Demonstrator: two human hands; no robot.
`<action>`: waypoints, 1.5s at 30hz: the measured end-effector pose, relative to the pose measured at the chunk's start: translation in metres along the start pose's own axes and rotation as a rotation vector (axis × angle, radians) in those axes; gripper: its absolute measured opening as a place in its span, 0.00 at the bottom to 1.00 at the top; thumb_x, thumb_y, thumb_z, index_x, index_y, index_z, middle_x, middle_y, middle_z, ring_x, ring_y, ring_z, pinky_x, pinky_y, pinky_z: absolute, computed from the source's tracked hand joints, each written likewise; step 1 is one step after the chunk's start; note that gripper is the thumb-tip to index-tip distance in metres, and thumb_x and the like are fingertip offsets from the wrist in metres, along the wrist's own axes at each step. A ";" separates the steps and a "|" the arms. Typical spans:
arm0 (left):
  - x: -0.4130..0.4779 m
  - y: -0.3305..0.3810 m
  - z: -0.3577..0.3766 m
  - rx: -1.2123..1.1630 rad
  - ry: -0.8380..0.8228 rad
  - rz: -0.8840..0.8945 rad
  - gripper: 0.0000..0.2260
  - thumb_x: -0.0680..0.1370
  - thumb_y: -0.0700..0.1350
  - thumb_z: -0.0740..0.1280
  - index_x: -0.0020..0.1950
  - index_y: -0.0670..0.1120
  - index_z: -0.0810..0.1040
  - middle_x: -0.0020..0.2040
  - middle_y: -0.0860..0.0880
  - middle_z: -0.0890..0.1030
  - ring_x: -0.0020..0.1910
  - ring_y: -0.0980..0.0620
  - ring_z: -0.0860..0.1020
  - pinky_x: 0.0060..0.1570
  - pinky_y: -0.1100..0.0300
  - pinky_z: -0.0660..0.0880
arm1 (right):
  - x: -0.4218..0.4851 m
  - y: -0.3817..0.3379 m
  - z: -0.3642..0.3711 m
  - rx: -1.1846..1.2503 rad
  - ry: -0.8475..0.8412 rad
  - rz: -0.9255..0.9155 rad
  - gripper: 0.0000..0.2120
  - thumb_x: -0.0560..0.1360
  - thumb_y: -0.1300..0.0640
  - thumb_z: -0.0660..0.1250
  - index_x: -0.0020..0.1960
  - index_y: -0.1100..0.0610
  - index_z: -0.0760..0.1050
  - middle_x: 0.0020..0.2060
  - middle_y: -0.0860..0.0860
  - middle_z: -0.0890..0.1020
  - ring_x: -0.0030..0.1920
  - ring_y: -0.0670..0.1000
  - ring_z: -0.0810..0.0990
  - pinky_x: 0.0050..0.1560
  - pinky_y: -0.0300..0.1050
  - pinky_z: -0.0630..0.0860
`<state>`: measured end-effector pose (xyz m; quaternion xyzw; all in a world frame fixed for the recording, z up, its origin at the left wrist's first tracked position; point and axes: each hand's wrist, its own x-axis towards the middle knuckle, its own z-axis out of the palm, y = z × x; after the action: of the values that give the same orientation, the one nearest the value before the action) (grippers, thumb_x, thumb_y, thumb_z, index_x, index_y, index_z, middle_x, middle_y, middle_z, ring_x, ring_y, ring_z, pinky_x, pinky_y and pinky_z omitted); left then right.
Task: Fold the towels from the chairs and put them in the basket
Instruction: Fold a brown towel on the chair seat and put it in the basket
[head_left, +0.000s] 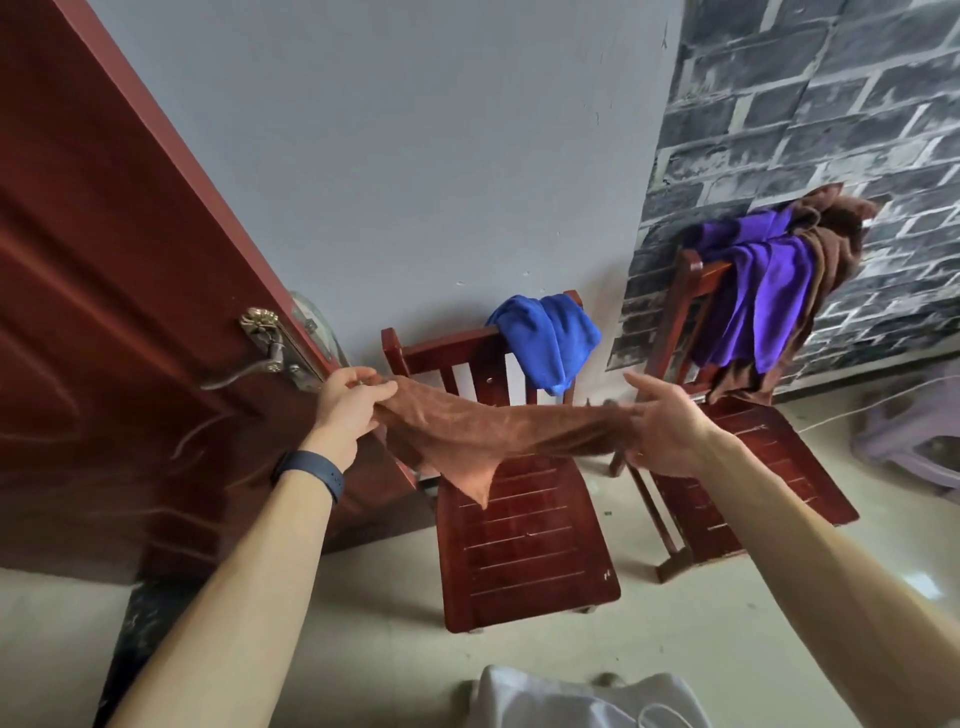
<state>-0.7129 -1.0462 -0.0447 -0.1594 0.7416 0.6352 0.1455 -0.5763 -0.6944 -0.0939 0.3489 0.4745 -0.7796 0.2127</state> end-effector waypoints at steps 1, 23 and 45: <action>-0.002 0.002 0.004 -0.038 -0.030 0.002 0.12 0.74 0.34 0.71 0.54 0.47 0.77 0.55 0.43 0.81 0.54 0.44 0.81 0.58 0.47 0.77 | 0.003 0.003 -0.001 -0.104 -0.008 0.095 0.26 0.69 0.32 0.68 0.44 0.56 0.78 0.38 0.53 0.81 0.36 0.51 0.78 0.35 0.41 0.69; -0.016 -0.036 -0.003 0.351 -0.113 -0.344 0.10 0.77 0.42 0.71 0.58 0.44 0.79 0.51 0.47 0.80 0.48 0.48 0.77 0.59 0.49 0.72 | 0.026 0.035 -0.004 0.070 0.047 -0.018 0.17 0.72 0.48 0.73 0.55 0.57 0.76 0.49 0.55 0.78 0.43 0.52 0.78 0.40 0.46 0.76; -0.023 -0.038 -0.009 0.449 0.018 0.294 0.17 0.71 0.37 0.76 0.58 0.50 0.84 0.51 0.52 0.84 0.50 0.55 0.81 0.58 0.58 0.76 | 0.009 0.015 -0.001 -0.513 0.526 -0.695 0.17 0.71 0.62 0.74 0.58 0.48 0.82 0.47 0.49 0.84 0.43 0.47 0.82 0.47 0.36 0.77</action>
<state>-0.6765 -1.0596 -0.0676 -0.0194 0.8803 0.4678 0.0769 -0.5725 -0.7001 -0.1098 0.2914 0.7766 -0.5482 -0.1074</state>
